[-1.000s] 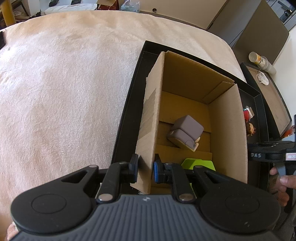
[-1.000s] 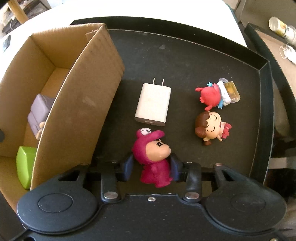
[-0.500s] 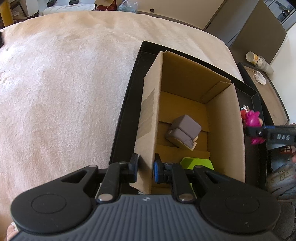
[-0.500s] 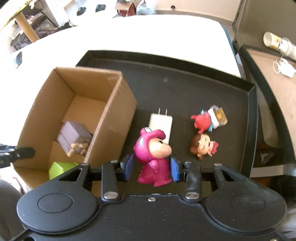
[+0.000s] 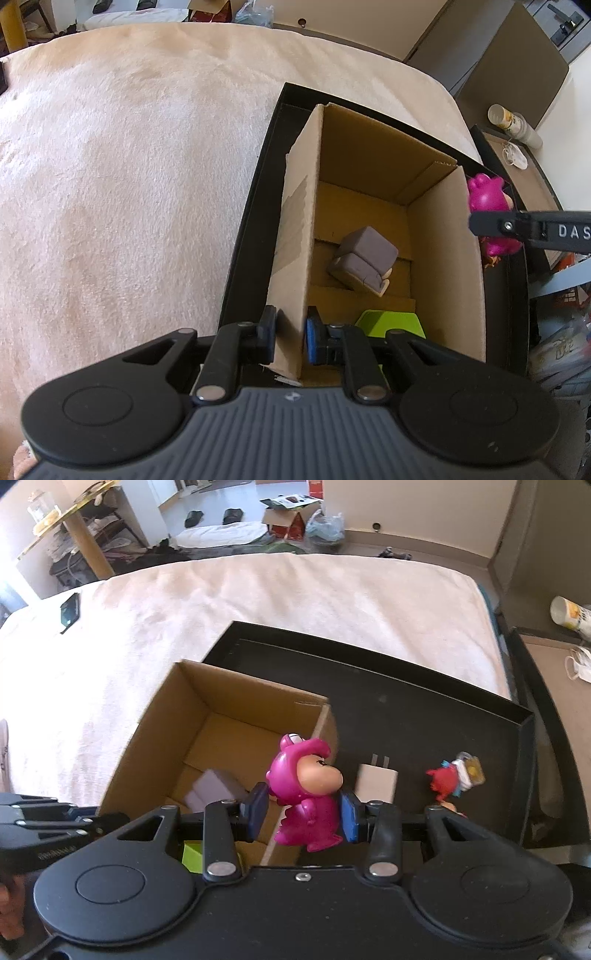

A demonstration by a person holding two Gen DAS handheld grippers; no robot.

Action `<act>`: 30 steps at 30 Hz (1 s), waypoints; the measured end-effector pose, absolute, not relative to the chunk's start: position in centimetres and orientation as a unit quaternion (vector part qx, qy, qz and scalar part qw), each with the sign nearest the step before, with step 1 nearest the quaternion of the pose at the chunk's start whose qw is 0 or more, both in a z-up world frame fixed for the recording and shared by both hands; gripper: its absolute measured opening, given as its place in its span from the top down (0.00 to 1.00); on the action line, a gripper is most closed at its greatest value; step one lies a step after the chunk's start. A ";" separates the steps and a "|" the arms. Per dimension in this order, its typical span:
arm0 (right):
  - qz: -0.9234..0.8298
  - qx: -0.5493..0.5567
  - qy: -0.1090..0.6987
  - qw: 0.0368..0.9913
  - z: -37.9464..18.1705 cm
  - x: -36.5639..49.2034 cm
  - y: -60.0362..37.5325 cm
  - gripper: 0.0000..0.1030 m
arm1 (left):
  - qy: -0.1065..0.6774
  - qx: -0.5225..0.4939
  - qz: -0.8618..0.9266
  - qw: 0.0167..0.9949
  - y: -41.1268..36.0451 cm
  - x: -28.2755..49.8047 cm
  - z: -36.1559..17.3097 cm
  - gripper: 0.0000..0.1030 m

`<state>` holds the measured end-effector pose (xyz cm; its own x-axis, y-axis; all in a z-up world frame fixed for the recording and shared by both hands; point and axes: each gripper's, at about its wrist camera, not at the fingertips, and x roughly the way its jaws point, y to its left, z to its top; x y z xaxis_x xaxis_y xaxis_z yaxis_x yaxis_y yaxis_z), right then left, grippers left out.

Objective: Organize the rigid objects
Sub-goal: 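Carry the pink figure into the box and open the right gripper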

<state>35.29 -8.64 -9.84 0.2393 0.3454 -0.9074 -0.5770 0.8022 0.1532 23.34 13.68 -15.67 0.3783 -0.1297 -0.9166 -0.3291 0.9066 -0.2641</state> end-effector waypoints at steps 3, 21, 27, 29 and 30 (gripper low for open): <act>0.303 -0.110 0.541 0.777 -9.8 35.1 -7.4 0.61 | 0.556 -0.204 0.061 0.803 13.6 23.4 -15.7 0.86; 0.354 -0.092 0.536 0.761 -8.1 34.5 -2.3 0.53 | 0.568 -0.193 0.059 0.798 13.5 24.1 -16.6 0.87; 0.352 -0.100 0.533 0.763 -7.6 34.4 -2.9 0.53 | 0.568 -0.191 0.059 0.799 13.5 24.0 -16.6 0.87; 0.348 -0.106 0.532 0.764 -7.5 34.4 -3.5 0.53 | 0.568 -0.191 0.059 0.799 13.5 24.0 -16.6 0.87; 0.347 -0.109 0.531 0.765 -7.5 34.4 -3.7 0.53 | 0.568 -0.191 0.059 0.799 13.5 24.0 -16.6 0.87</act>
<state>34.41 -3.67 -7.45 0.1945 0.4155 -0.8886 -0.6463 0.7357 0.2026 24.04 13.49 -16.63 0.3484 -0.1214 -0.9294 -0.3113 0.9203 -0.2369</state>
